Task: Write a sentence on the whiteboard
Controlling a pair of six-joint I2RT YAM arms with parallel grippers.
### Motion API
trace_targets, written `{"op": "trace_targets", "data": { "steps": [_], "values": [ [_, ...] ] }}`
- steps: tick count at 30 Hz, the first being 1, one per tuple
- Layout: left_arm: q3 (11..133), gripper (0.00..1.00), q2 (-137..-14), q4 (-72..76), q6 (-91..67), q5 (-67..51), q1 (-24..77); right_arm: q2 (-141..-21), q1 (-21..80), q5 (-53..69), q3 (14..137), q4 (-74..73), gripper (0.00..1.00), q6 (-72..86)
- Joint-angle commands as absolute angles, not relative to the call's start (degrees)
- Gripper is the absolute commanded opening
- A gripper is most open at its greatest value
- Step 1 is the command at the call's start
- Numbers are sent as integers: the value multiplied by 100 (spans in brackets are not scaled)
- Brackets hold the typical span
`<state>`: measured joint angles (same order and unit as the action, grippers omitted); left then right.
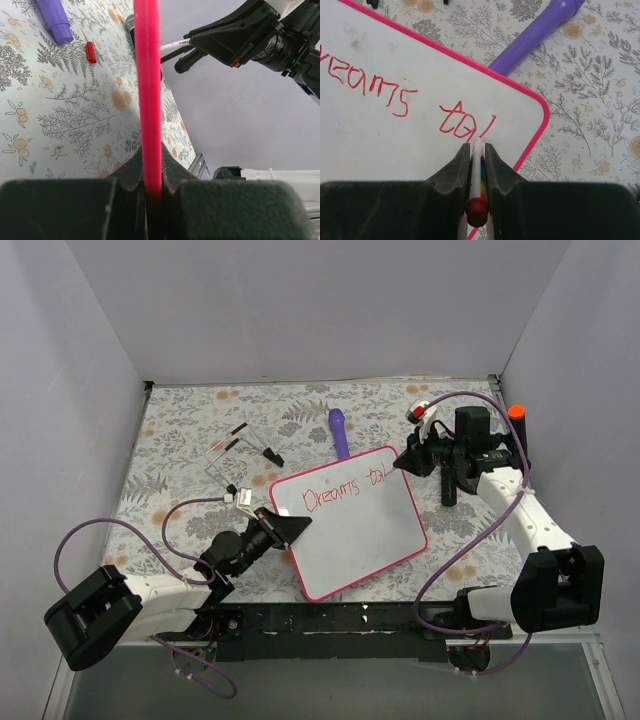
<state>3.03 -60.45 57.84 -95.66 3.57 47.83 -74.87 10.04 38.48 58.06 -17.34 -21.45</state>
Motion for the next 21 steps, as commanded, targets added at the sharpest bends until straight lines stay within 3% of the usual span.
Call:
{"op": "trace_targets", "data": {
  "steps": [1,21],
  "values": [
    [387,0,-5827,6750,-9624,299,4764,-7269,993,4043,5643,-1986,1,-2373],
    [413,0,-5862,6750,-9615,264,4746,-7717,984,3947,6302,-1775,1,-2153]
  ]
}}
